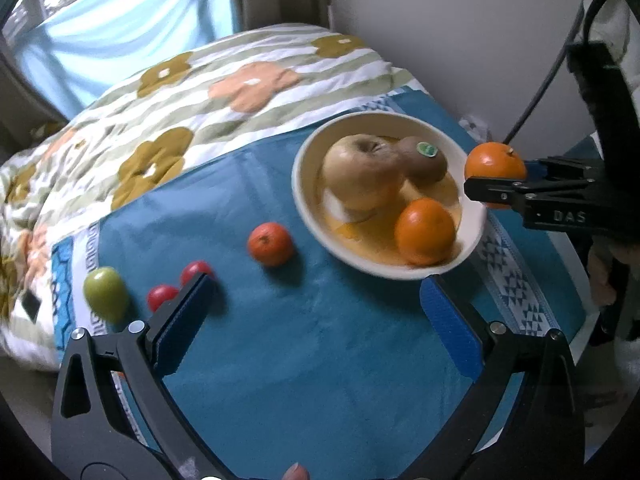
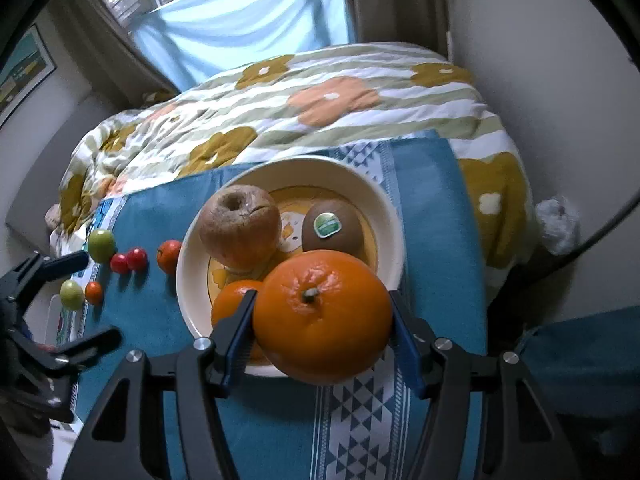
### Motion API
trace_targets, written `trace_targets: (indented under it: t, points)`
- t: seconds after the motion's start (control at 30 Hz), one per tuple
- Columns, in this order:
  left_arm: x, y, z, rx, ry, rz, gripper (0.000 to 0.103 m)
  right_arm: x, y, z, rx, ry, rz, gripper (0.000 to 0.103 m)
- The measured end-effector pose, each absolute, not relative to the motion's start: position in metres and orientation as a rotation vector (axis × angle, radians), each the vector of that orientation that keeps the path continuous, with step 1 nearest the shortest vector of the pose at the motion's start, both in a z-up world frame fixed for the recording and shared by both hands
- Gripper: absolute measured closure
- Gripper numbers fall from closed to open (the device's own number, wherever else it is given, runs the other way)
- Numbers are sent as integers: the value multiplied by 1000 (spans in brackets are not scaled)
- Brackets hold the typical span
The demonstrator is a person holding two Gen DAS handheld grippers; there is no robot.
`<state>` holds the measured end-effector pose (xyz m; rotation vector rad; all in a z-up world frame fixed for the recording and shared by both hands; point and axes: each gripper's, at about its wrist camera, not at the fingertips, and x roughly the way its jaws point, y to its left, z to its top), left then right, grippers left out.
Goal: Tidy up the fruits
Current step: 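Place the orange and tangerine into the white bowl, opening both grippers, then withdraw both grippers from the bowl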
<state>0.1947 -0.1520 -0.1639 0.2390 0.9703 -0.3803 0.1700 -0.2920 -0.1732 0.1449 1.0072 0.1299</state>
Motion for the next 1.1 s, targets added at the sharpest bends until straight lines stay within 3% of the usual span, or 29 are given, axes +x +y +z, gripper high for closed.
trace_targets:
  t: [0.47,0.5,0.53,0.57,1.1]
  points:
    - [182,-125,-179,164,1001,-326,0,183,-285,-193,71,1048,129,44]
    - [182,-125,-179,165,1001,-324,0,182,-284,-192,69,1041,127,31]
    - [182,-125,-179,165,1000,-322,0,181,-285,-190,75,1026,129,9]
    - [181,-124,-179,165,1000,-318,0,180,-285,-188,78,1012,130,0]
    - [150,-108,-153,160,950,-218,0,142,-284,-154,83,947,149,0]
